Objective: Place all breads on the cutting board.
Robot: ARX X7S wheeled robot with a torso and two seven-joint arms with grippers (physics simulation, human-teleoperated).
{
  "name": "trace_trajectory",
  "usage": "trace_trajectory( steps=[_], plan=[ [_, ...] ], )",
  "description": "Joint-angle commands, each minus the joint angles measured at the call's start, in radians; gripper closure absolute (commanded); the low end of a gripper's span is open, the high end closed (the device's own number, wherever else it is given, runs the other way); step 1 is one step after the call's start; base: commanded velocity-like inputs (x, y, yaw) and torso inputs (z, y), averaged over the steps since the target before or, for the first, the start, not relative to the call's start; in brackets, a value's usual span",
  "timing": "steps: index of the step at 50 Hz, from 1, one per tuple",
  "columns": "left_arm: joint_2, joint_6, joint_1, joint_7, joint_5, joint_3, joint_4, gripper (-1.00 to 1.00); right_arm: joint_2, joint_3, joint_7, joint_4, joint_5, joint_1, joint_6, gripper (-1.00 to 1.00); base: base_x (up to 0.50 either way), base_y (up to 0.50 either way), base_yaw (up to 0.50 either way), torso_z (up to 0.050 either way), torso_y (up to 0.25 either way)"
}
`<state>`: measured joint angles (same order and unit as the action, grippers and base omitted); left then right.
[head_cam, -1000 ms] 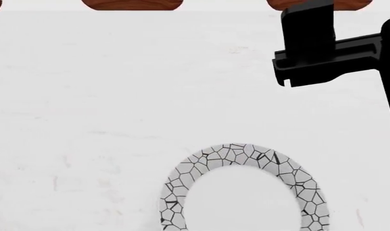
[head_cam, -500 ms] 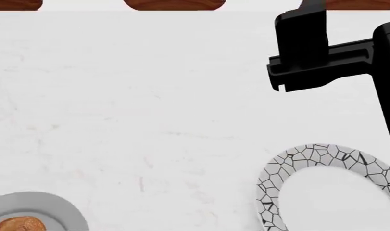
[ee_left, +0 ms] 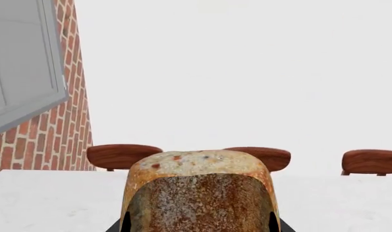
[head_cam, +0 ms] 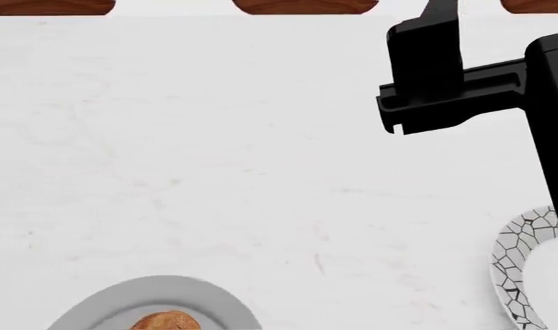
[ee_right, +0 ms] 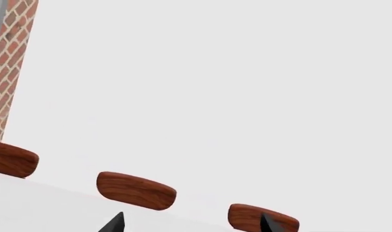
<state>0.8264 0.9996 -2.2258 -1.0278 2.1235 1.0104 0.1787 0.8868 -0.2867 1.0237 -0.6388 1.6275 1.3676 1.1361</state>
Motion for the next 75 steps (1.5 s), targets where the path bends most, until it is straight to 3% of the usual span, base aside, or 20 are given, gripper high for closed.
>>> trace_trajectory(
  steps=[1,43,55,61,65,70,73,75],
  plan=[
    [-0.002,-0.015,0.009,-0.013,0.030,-0.006,0.002,1.00,0.007,0.000,-0.002,0.000,0.004,0.002,-0.005,-1.00,0.11,0.50,0.00,0.000,0.000],
    [-0.002,0.001,0.025,-0.006,0.006,-0.029,0.004,1.00,0.016,-0.012,-0.009,-0.007,-0.004,-0.001,-0.023,-1.00,0.11,0.50,0.00,0.000,0.000],
    [-0.043,-0.008,-0.002,-0.015,-0.020,-0.030,0.065,1.00,0.020,-0.009,-0.030,-0.023,-0.016,-0.027,-0.039,-1.00,0.01,0.04,0.00,0.000,0.001],
    [-0.103,0.037,-0.061,0.072,-0.130,0.002,0.196,1.00,0.027,-0.007,-0.032,-0.029,-0.008,-0.037,-0.045,-1.00,0.00,0.00,0.00,0.000,0.000],
    [-0.170,0.095,-0.126,0.201,-0.288,0.040,0.366,1.00,0.017,-0.018,-0.040,-0.034,-0.024,-0.057,-0.047,-1.00,0.00,0.00,0.00,0.000,0.000],
    [-0.286,0.228,-0.129,0.399,-0.661,-0.120,0.584,1.00,0.012,-0.025,-0.053,-0.033,-0.044,-0.075,-0.052,-1.00,0.00,0.00,0.00,0.000,0.000],
    [-0.315,0.228,-0.129,0.465,-0.786,-0.188,0.651,1.00,0.006,-0.029,-0.065,-0.028,-0.063,-0.083,-0.055,-1.00,0.00,0.00,0.00,0.000,0.000],
    [-0.369,0.236,-0.130,0.545,-0.949,-0.272,0.749,1.00,-0.002,-0.035,-0.070,-0.024,-0.074,-0.082,-0.056,-1.00,0.00,0.00,0.00,0.000,0.000]
  ],
)
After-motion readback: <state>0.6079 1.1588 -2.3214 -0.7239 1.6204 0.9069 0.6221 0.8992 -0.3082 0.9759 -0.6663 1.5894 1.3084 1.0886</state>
